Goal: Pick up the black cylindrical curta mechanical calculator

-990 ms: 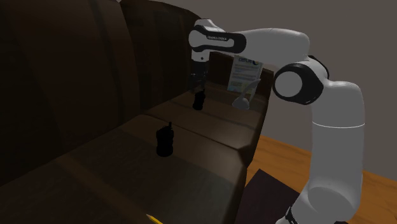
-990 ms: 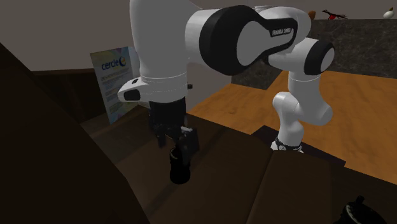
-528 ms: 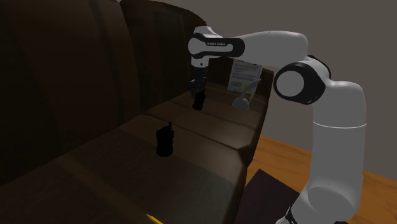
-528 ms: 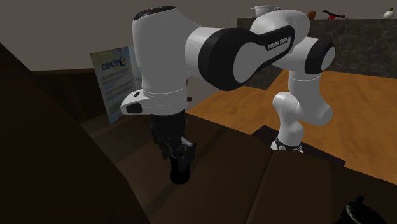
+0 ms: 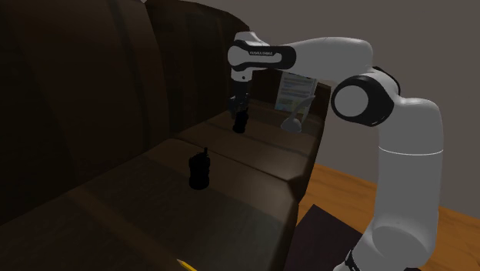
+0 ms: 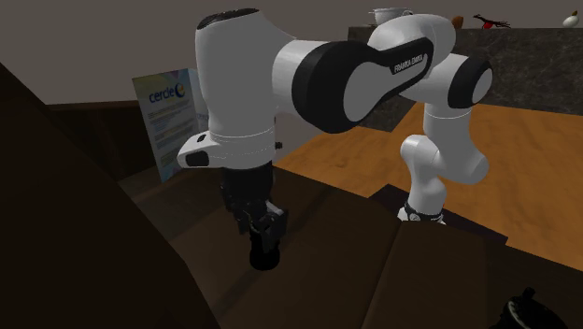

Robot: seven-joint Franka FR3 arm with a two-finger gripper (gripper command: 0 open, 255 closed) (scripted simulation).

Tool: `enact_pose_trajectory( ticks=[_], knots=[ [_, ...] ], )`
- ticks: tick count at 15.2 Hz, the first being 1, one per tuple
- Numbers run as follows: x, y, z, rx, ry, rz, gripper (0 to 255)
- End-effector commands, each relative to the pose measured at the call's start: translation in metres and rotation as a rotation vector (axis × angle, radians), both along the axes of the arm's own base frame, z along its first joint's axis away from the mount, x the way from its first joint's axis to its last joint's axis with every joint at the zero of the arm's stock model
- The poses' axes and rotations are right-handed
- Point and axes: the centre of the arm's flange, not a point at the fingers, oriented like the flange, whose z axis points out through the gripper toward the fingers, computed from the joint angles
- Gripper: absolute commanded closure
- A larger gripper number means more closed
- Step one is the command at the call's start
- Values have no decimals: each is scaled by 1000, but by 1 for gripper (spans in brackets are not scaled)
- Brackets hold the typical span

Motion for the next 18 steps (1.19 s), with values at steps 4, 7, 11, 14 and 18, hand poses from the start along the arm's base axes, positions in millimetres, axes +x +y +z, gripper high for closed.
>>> enact_pose_trajectory(
  ticks=[4, 7, 11, 14, 18],
  knots=[
    [1, 0, 15, 0, 4, 0, 255],
    [1, 0, 30, 0, 4, 0, 255],
    [1, 0, 51, 0, 4, 0, 255],
    [1, 0, 67, 0, 4, 0, 255],
    [0, 0, 79, 0, 4, 0, 255]
  ],
)
